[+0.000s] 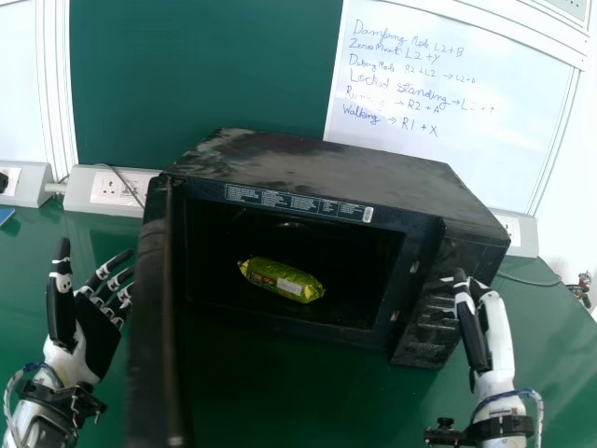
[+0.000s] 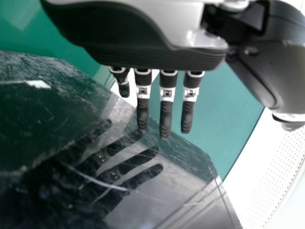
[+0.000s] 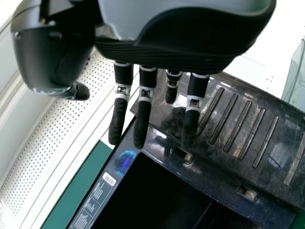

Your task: Put biscuit inside oven

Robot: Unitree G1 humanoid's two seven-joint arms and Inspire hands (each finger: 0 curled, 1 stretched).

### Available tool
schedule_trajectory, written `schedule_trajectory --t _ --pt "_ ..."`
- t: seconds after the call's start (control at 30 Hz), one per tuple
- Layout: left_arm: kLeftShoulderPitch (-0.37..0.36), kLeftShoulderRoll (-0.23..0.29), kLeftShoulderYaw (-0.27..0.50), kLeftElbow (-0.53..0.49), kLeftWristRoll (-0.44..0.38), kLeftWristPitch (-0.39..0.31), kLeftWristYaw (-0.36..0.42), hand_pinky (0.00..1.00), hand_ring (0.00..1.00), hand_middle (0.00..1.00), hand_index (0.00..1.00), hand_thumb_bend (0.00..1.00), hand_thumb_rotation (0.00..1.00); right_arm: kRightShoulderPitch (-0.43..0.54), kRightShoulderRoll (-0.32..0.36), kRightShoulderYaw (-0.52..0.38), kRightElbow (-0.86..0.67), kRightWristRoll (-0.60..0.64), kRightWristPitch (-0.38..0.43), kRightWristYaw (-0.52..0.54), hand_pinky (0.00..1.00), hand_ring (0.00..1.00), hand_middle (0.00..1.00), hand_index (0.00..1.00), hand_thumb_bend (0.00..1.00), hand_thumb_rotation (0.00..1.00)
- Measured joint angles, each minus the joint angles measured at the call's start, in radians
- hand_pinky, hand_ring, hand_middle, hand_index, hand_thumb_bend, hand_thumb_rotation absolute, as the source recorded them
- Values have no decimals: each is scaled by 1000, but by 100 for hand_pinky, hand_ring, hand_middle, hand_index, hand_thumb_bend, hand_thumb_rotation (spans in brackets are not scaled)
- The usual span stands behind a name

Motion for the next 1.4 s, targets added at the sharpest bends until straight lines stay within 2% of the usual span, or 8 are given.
schedule_trajectory --t 0.13,0.33,0.9,1.23,1.4 --pt "2 -10 -8 -1 -2 0 -8 86 80 79 83 65 36 0 -5 -7 0 6 10 -2 42 50 56 49 52 14" --pt "3 -18 -28 -9 -1 2 -19 85 78 76 79 67 36 -1 -11 -10 -1 9 20 -5 47 53 56 49 52 14" --pt "-5 -24 -61 -12 6 2 -46 84 79 76 78 65 37 -1 -20 -27 -1 19 20 -13 48 54 57 49 52 14" --pt "-58 -22 -73 6 37 5 -54 82 77 74 76 65 37 -1 -30 -35 -1 31 19 -18 48 55 57 49 52 14" --pt "-112 -19 -82 49 61 9 -58 80 75 72 73 66 37 0 -37 -36 -1 34 19 -21 47 54 57 49 52 14"
